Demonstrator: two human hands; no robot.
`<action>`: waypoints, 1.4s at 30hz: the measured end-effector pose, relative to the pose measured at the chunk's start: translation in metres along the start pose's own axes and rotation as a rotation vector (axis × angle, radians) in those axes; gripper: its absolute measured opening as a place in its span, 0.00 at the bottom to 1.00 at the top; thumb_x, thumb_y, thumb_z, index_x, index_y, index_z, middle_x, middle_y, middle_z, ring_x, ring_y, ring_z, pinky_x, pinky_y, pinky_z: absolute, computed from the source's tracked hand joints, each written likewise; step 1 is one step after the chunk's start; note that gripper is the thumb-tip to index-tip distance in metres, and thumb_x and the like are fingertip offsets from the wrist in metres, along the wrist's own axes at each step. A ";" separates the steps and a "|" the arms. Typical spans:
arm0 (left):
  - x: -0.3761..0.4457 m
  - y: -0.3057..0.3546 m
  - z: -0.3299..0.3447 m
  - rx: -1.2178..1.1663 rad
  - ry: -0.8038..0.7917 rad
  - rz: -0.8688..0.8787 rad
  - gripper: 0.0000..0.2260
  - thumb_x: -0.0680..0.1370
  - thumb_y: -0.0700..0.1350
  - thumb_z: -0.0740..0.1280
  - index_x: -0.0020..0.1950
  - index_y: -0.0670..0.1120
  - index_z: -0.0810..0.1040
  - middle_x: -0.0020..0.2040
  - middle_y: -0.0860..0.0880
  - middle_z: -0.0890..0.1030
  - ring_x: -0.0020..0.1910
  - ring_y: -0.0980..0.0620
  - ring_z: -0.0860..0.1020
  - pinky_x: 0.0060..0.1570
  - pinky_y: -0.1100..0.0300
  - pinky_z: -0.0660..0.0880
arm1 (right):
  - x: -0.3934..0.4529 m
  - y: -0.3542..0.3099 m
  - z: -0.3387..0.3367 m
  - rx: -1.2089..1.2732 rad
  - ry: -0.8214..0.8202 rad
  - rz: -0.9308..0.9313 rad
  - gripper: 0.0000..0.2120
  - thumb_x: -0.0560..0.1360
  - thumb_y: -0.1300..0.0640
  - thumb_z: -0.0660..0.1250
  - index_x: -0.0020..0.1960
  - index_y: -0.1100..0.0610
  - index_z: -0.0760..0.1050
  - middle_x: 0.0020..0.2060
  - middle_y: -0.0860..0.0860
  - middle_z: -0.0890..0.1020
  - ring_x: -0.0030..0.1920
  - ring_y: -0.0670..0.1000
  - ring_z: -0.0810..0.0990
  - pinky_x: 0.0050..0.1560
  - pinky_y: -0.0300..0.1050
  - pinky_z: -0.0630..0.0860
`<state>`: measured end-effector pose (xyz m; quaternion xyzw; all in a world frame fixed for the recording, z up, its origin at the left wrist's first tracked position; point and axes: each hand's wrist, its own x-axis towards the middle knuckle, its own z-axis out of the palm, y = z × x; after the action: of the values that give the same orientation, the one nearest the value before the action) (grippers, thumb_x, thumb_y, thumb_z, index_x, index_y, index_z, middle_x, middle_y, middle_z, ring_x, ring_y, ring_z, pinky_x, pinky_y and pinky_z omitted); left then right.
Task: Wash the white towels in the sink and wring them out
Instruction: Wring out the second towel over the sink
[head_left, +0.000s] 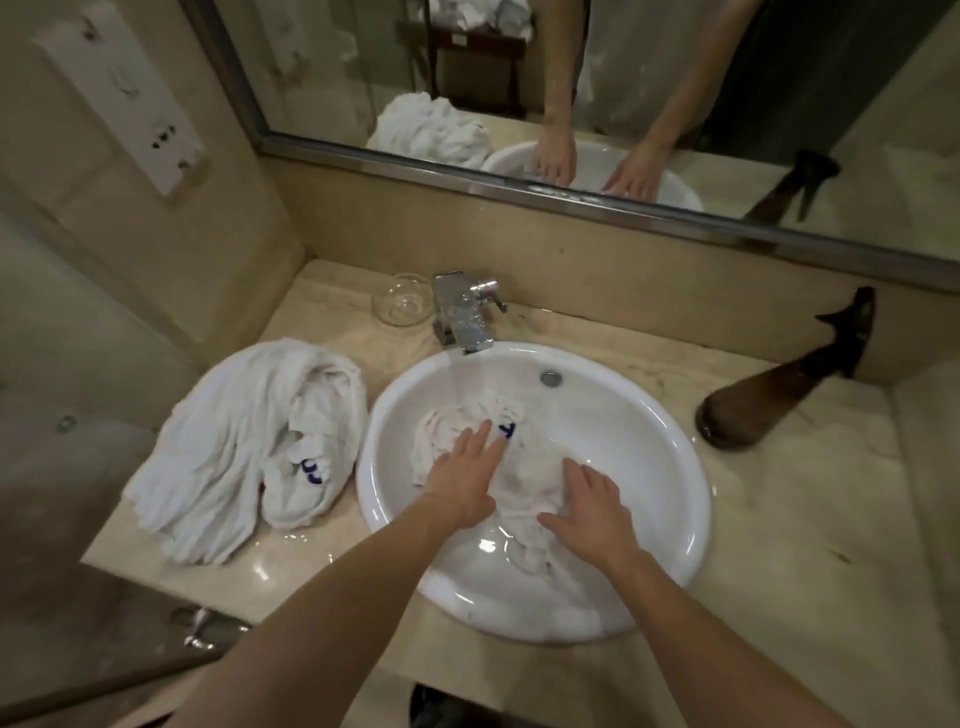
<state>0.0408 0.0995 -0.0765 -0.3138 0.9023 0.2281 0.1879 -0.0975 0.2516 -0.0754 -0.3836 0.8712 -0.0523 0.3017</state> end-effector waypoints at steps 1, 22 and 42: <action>0.006 0.002 0.005 -0.020 0.006 -0.035 0.44 0.75 0.44 0.70 0.81 0.51 0.44 0.81 0.51 0.38 0.80 0.46 0.44 0.74 0.44 0.62 | 0.003 0.006 0.002 0.041 0.004 -0.004 0.38 0.75 0.40 0.67 0.78 0.49 0.55 0.75 0.51 0.62 0.74 0.58 0.59 0.69 0.60 0.68; -0.009 -0.058 -0.012 -0.921 0.528 -0.110 0.10 0.76 0.40 0.73 0.46 0.36 0.75 0.40 0.45 0.79 0.38 0.58 0.76 0.39 0.68 0.71 | 0.034 0.025 -0.015 0.361 0.052 -0.191 0.18 0.52 0.53 0.71 0.39 0.56 0.72 0.38 0.50 0.76 0.41 0.53 0.75 0.41 0.46 0.70; -0.072 0.003 -0.128 -1.350 0.495 0.219 0.07 0.76 0.48 0.68 0.49 0.45 0.76 0.42 0.49 0.79 0.44 0.52 0.78 0.47 0.54 0.74 | 0.015 -0.081 -0.042 0.094 0.080 -0.249 0.48 0.63 0.42 0.79 0.76 0.43 0.59 0.63 0.52 0.66 0.62 0.59 0.66 0.61 0.54 0.72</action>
<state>0.0664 0.0681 0.0645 -0.3115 0.6074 0.6750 -0.2800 -0.0778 0.1790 -0.0221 -0.4717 0.8248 -0.1455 0.2756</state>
